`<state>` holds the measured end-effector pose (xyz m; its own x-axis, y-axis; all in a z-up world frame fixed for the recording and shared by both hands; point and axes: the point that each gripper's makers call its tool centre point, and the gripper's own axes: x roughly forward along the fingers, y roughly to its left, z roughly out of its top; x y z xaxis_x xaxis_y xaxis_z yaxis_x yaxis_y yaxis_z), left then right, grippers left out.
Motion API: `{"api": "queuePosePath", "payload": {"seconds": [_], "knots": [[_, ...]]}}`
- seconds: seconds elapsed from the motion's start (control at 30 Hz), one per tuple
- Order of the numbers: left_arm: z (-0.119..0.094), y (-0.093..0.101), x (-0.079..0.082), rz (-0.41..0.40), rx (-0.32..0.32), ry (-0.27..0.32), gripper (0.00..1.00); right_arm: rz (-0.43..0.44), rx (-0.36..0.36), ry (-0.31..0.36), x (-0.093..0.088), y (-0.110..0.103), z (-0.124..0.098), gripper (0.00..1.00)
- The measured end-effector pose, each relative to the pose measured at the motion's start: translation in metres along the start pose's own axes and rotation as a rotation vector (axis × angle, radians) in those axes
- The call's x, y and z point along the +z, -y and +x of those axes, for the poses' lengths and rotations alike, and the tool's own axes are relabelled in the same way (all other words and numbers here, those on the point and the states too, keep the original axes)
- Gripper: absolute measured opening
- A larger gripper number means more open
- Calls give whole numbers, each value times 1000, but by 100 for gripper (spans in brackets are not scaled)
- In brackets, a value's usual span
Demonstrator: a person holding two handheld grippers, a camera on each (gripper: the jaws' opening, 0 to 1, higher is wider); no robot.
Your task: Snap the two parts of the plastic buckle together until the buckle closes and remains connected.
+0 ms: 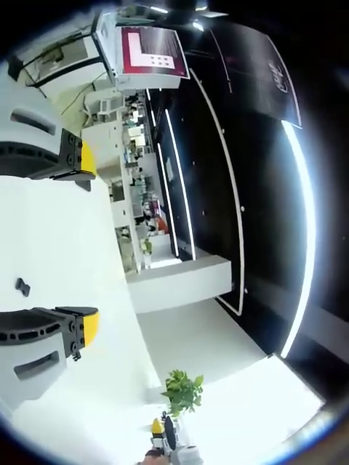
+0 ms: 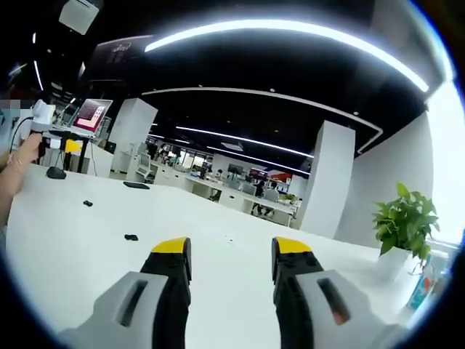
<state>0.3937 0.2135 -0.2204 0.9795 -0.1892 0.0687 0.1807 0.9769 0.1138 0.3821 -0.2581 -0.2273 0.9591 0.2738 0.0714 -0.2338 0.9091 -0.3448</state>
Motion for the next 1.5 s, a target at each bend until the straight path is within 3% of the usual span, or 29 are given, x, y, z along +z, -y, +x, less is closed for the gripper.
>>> {"api": "queuePosePath", "payload": {"seconds": [0.5,1.5], "knots": [[1,7,5,28,-24,-27,72,-10,7,-15,-2,-1,1,45],[-4,9,-3,42,-90,-97,71,-36,10,-31,-4,-3,0,43]]}}
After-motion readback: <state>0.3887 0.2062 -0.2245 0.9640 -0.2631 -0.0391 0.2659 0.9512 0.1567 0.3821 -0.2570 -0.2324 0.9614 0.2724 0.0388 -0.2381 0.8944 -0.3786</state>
